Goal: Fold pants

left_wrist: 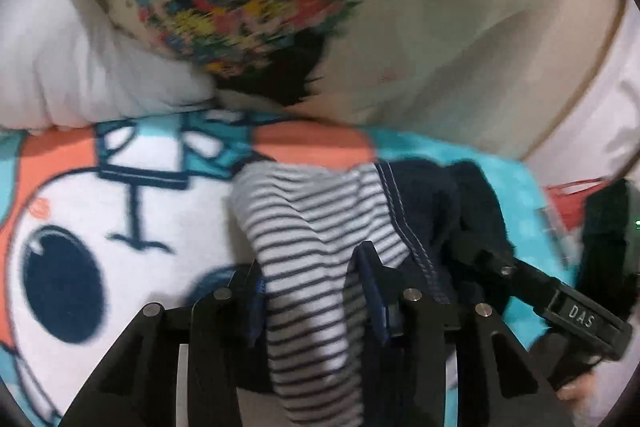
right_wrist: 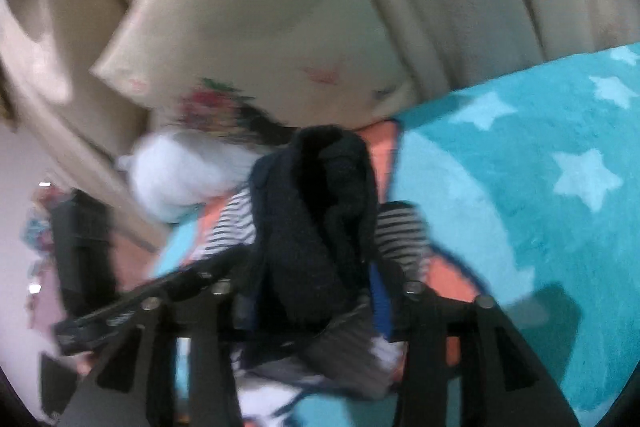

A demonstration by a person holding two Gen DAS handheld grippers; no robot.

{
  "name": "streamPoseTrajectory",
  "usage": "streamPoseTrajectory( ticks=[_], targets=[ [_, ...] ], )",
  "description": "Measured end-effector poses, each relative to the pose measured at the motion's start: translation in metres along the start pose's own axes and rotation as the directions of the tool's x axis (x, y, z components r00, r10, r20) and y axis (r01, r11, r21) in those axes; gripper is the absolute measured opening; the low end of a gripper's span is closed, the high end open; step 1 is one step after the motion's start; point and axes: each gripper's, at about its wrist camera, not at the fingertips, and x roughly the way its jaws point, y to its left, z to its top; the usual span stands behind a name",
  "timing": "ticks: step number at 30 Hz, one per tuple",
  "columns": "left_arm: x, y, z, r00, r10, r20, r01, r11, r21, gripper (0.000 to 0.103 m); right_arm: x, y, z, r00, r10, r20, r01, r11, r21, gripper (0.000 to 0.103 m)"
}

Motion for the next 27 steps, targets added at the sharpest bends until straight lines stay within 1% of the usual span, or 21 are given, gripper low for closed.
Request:
streamPoseTrajectory(
  ticks=[1, 2, 4, 5, 6, 7, 8, 9, 10, 12, 15, 16, 19, 21, 23, 25, 27],
  targets=[
    [0.001, 0.003, -0.003, 0.999, 0.045, -0.002, -0.045, 0.999, 0.006, 0.044, 0.007, -0.003, 0.0, 0.997, -0.072, -0.014, 0.072, 0.997, -0.009, 0.051],
    [-0.004, 0.007, -0.007, 0.998, 0.055, 0.008, -0.055, 0.998, 0.008, 0.044, 0.007, -0.008, -0.002, 0.994, -0.109, -0.025, 0.109, 0.994, -0.008, 0.051],
    [-0.03, 0.011, -0.018, 0.997, 0.032, 0.071, -0.033, 0.999, 0.014, 0.046, -0.009, -0.015, -0.008, 0.997, -0.082, 0.008, 0.081, 0.997, 0.014, 0.052],
    [-0.038, 0.011, -0.021, 0.996, 0.026, 0.09, -0.028, 0.999, 0.02, 0.053, -0.019, -0.016, -0.01, 0.995, -0.089, 0.034, 0.088, 0.996, 0.009, 0.054],
    [-0.053, 0.009, -0.027, 0.991, 0.027, 0.13, -0.032, 0.999, 0.031, 0.06, -0.029, -0.015, -0.012, 0.992, -0.115, 0.053, 0.116, 0.993, -0.013, 0.06],
    [-0.062, 0.008, -0.029, 0.986, 0.03, 0.161, -0.036, 0.999, 0.037, 0.062, -0.036, -0.014, -0.013, 0.986, -0.153, 0.07, 0.155, 0.987, -0.037, 0.065],
    [-0.07, 0.007, -0.032, 0.98, 0.033, 0.195, -0.042, 0.998, 0.043, 0.066, -0.043, -0.014, -0.015, 0.975, -0.205, 0.089, 0.21, 0.976, -0.06, 0.066],
    [-0.078, 0.005, -0.037, 0.972, 0.041, 0.229, -0.053, 0.997, 0.047, 0.07, -0.047, -0.014, -0.016, 0.967, -0.233, 0.1, 0.24, 0.969, -0.066, 0.066],
    [-0.087, 0.004, -0.043, 0.964, 0.057, 0.261, -0.072, 0.996, 0.047, 0.071, -0.049, -0.017, -0.016, 0.96, -0.261, 0.103, 0.268, 0.961, -0.067, 0.066],
    [-0.097, 0.004, -0.05, 0.952, 0.072, 0.297, -0.087, 0.995, 0.039, 0.071, -0.054, -0.023, -0.017, 0.947, -0.306, 0.095, 0.312, 0.949, -0.052, 0.066],
    [-0.106, 0.005, -0.06, 0.946, 0.118, 0.303, -0.136, 0.99, 0.039, 0.071, -0.066, -0.025, -0.023, 0.95, -0.291, 0.116, 0.294, 0.956, -0.017, 0.066],
    [-0.111, 0.007, -0.063, 0.941, 0.142, 0.308, -0.159, 0.987, 0.032, 0.071, -0.07, -0.026, -0.027, 0.95, -0.289, 0.12, 0.292, 0.956, -0.009, 0.066],
    [-0.122, 0.021, -0.072, 0.93, 0.185, 0.319, -0.192, 0.981, -0.008, 0.071, -0.076, -0.021, -0.036, 0.947, -0.292, 0.133, 0.292, 0.956, 0.015, 0.066],
    [-0.13, 0.035, -0.078, 0.925, 0.208, 0.317, -0.199, 0.978, -0.059, 0.071, -0.082, -0.018, -0.046, 0.944, -0.295, 0.146, 0.295, 0.955, 0.021, 0.066],
    [-0.142, 0.05, -0.085, 0.92, 0.217, 0.327, -0.192, 0.975, -0.109, 0.071, -0.085, -0.013, -0.056, 0.941, -0.302, 0.154, 0.303, 0.953, 0.017, 0.066],
    [-0.155, 0.061, -0.092, 0.91, 0.235, 0.342, -0.192, 0.969, -0.155, 0.071, -0.092, -0.009, -0.063, 0.931, -0.322, 0.17, 0.325, 0.946, 0.013, 0.066],
    [-0.165, 0.065, -0.098, 0.903, 0.239, 0.358, -0.189, 0.967, -0.169, 0.073, -0.102, -0.006, -0.07, 0.916, -0.349, 0.196, 0.354, 0.935, 0.01, 0.066]
  ],
)
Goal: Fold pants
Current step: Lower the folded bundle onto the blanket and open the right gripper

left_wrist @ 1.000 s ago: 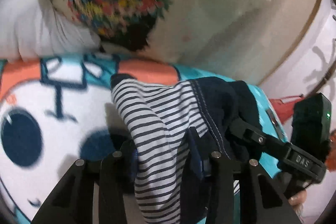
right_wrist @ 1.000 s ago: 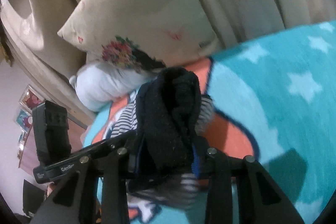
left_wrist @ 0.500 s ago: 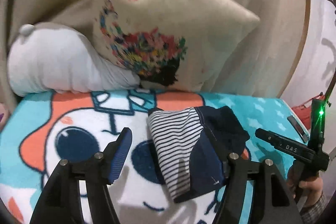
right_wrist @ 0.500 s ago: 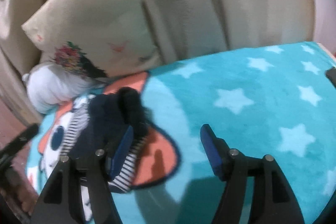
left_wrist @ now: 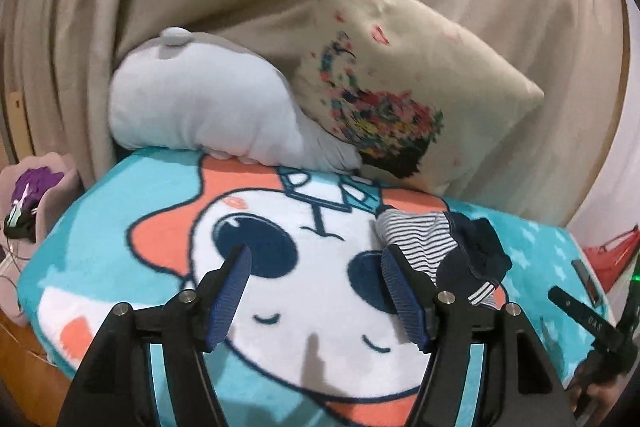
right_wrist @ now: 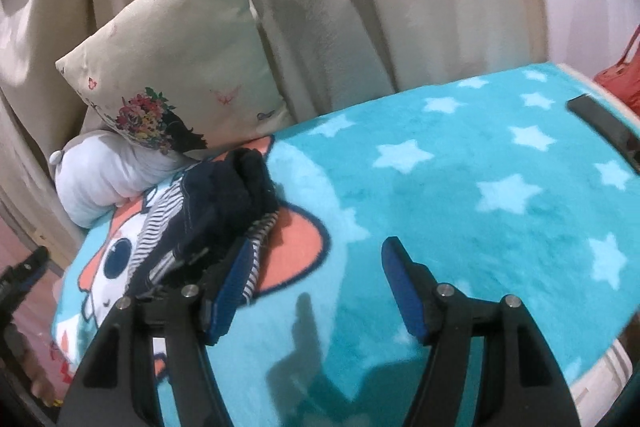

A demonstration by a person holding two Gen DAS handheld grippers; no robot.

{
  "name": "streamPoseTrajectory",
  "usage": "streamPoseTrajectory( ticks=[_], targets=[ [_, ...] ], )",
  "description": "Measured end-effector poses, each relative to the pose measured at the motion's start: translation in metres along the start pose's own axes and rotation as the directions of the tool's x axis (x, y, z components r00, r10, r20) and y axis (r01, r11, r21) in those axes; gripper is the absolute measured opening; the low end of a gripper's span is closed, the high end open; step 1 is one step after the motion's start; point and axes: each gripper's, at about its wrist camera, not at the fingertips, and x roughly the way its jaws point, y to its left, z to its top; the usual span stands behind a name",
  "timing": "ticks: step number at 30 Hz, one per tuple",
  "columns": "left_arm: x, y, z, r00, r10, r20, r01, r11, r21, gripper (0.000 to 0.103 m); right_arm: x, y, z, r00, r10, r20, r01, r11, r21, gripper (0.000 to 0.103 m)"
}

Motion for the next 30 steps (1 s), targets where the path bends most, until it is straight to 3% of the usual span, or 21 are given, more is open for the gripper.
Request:
streamPoseTrajectory(
  ticks=[10, 20, 21, 22, 23, 26, 30],
  targets=[
    [-0.035, -0.005, -0.009, 0.99, 0.102, 0.094, -0.11, 0.991, 0.082, 0.078, -0.027, 0.003, -0.01, 0.999, 0.016, 0.049, -0.015, 1.0, -0.007, 0.071],
    [-0.039, -0.027, -0.017, 0.99, 0.127, 0.06, -0.135, 0.977, 0.163, 0.079, -0.031, 0.025, -0.018, 0.997, 0.073, 0.028, -0.07, 0.994, -0.088, 0.07],
    [-0.038, -0.03, -0.016, 0.991, 0.124, 0.057, -0.132, 0.976, 0.172, 0.079, -0.031, 0.031, -0.016, 0.996, 0.081, 0.031, -0.077, 0.991, -0.111, 0.067],
    [-0.037, -0.033, -0.015, 0.991, 0.121, 0.049, -0.128, 0.975, 0.181, 0.079, -0.031, 0.038, -0.013, 0.995, 0.096, 0.033, -0.091, 0.987, -0.133, 0.048],
    [-0.036, -0.034, -0.013, 0.992, 0.118, 0.039, -0.124, 0.975, 0.183, 0.079, -0.028, 0.048, -0.008, 0.992, 0.122, 0.021, -0.117, 0.98, -0.163, 0.037],
    [-0.035, -0.036, -0.01, 0.995, 0.103, 0.014, -0.104, 0.981, 0.164, 0.079, -0.002, 0.077, 0.011, 0.974, 0.215, -0.072, -0.225, 0.956, -0.19, 0.036],
    [-0.033, -0.034, -0.011, 0.993, 0.117, 0.006, -0.116, 0.98, 0.163, 0.079, 0.055, 0.088, 0.013, 0.948, 0.235, -0.213, -0.268, 0.953, -0.142, 0.036]
  ],
)
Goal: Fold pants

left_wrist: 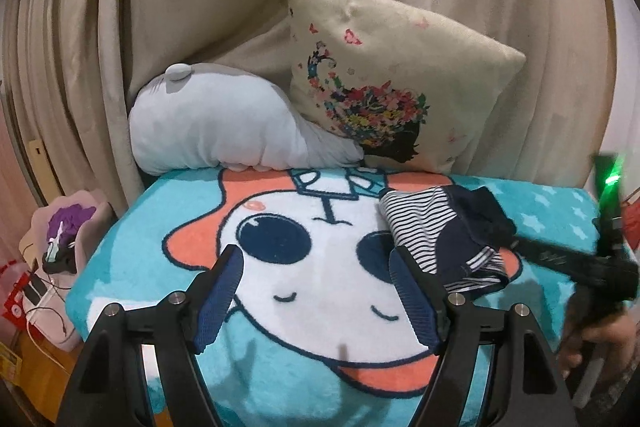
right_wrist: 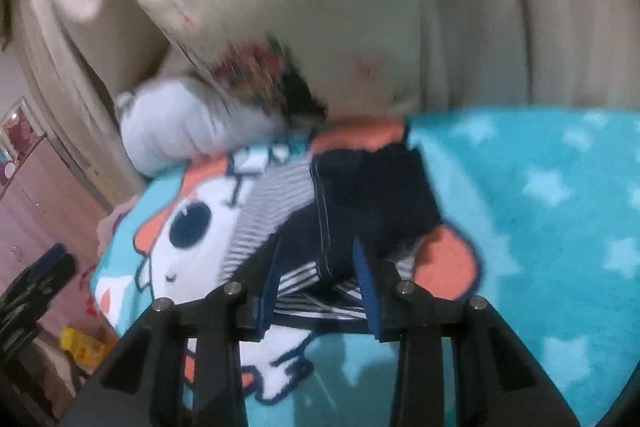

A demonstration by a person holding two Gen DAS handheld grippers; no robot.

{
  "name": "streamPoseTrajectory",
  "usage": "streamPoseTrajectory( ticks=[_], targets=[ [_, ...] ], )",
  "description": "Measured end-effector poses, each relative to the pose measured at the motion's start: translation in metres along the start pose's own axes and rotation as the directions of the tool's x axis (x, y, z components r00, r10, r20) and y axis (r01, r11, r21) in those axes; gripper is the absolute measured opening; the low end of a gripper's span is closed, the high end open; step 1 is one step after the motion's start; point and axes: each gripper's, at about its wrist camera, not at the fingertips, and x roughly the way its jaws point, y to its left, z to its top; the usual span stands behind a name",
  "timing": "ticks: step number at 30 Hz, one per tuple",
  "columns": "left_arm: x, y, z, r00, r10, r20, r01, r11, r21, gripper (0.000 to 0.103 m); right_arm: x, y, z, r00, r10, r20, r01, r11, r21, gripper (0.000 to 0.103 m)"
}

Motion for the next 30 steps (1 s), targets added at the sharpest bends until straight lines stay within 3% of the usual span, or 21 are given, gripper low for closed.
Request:
streamPoseTrajectory(
  ticks=[3, 8, 11, 15, 17, 19, 21, 25, 30],
  targets=[
    [0.009, 0.002, -0.001, 1.0, 0.015, -0.012, -0.015, 1.0, 0.002, 0.08, 0.036, -0.021, -0.017, 0.99, -0.047, -0.132, 0.059, 0.995, 0.086, 0.036],
    [0.025, -0.007, -0.002, 0.999, 0.039, 0.029, -0.04, 0.999, 0.024, 0.083, 0.012, -0.028, -0.03, 1.0, 0.002, -0.018, 0.0, 0.989, 0.145, 0.043],
    [0.027, -0.016, 0.002, 0.992, 0.075, 0.103, -0.078, 0.996, 0.031, 0.092, -0.004, -0.023, -0.03, 0.998, -0.043, 0.044, 0.038, 0.993, 0.115, 0.045],
    [0.015, -0.028, 0.007, 0.95, 0.178, 0.257, -0.188, 0.982, 0.013, 0.103, -0.019, -0.016, -0.025, 0.99, -0.098, 0.097, 0.092, 0.993, 0.069, 0.047],
    [0.008, -0.031, 0.01, 0.93, 0.191, 0.315, -0.203, 0.979, 0.006, 0.103, -0.024, -0.015, -0.023, 0.986, -0.125, 0.113, 0.12, 0.991, 0.052, 0.051],
    [0.003, -0.033, 0.016, 0.922, 0.188, 0.339, -0.197, 0.98, -0.008, 0.103, -0.026, -0.016, -0.024, 0.983, -0.14, 0.119, 0.136, 0.99, 0.04, 0.052],
    [0.001, -0.033, 0.02, 0.925, 0.167, 0.341, -0.17, 0.985, -0.023, 0.103, -0.025, -0.02, -0.026, 0.984, -0.144, 0.105, 0.14, 0.989, 0.048, 0.052],
    [0.011, -0.035, 0.025, 0.96, 0.101, 0.263, -0.096, 0.995, -0.033, 0.103, -0.02, -0.026, -0.034, 0.986, -0.154, 0.071, 0.151, 0.987, 0.052, 0.052],
    [0.032, -0.04, 0.02, 0.983, 0.086, 0.165, -0.08, 0.996, -0.041, 0.103, -0.019, -0.032, -0.04, 0.984, -0.17, 0.05, 0.168, 0.984, 0.052, 0.053]
  ],
)
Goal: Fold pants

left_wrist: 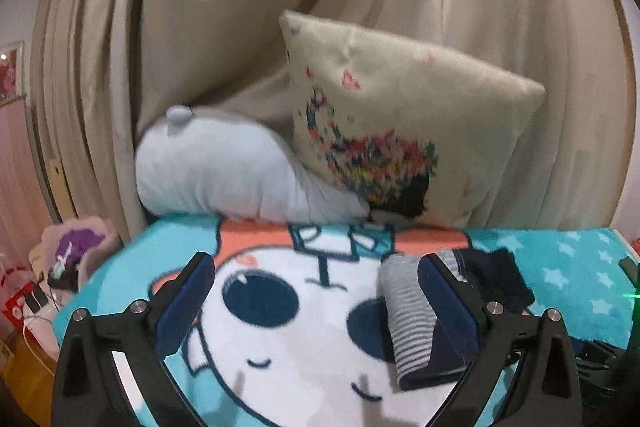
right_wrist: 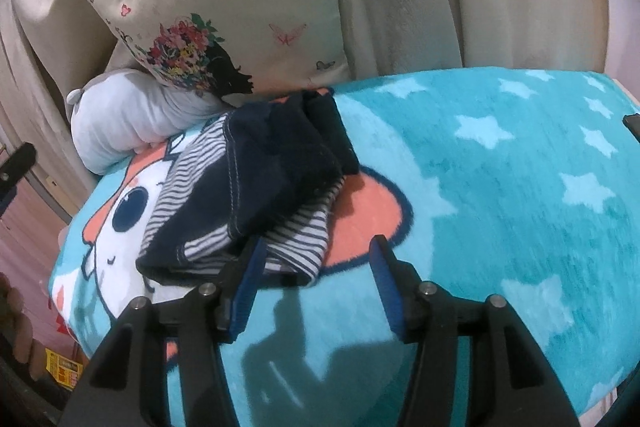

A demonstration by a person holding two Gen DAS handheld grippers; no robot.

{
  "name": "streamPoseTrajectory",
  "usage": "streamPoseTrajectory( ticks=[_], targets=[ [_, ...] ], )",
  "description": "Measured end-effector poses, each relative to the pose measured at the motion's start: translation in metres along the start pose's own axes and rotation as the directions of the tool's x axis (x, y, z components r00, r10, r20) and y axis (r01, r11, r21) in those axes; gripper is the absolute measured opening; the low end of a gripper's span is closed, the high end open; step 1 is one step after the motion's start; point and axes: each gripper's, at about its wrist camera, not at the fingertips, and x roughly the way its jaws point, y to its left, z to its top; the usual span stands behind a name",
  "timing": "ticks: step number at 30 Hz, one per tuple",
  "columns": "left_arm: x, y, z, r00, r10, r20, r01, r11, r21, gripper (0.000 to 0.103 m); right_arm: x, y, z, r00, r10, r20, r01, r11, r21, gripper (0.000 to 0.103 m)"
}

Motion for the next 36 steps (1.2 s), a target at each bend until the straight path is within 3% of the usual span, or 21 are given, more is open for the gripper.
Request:
streamPoseTrajectory(
  ticks=[7, 16, 26, 36],
  targets=[
    [0.022, -0.012, -0.015, 0.983, -0.078, -0.167, 0.083, 0.996, 0.023, 0.103, -0.002, 0.005, -0.006, 1.0, -0.021, 0.003, 0.022, 0.999, -0.043, 0.057],
    [0.022, -0.018, -0.022, 0.985, -0.058, -0.16, 0.068, 0.996, 0.062, 0.103, 0.008, 0.014, -0.014, 0.999, -0.017, -0.038, 0.014, 0.997, -0.073, 0.057],
    [0.039, -0.016, -0.033, 0.962, -0.107, -0.253, 0.121, 0.992, 0.04, 0.103, 0.015, 0.02, -0.015, 0.998, -0.044, -0.049, 0.039, 0.994, -0.098, 0.058],
    [0.048, -0.014, -0.041, 0.947, -0.125, -0.297, 0.138, 0.99, 0.022, 0.103, 0.019, 0.026, -0.015, 0.996, -0.067, -0.058, 0.059, 0.99, -0.124, 0.063]
  ],
)
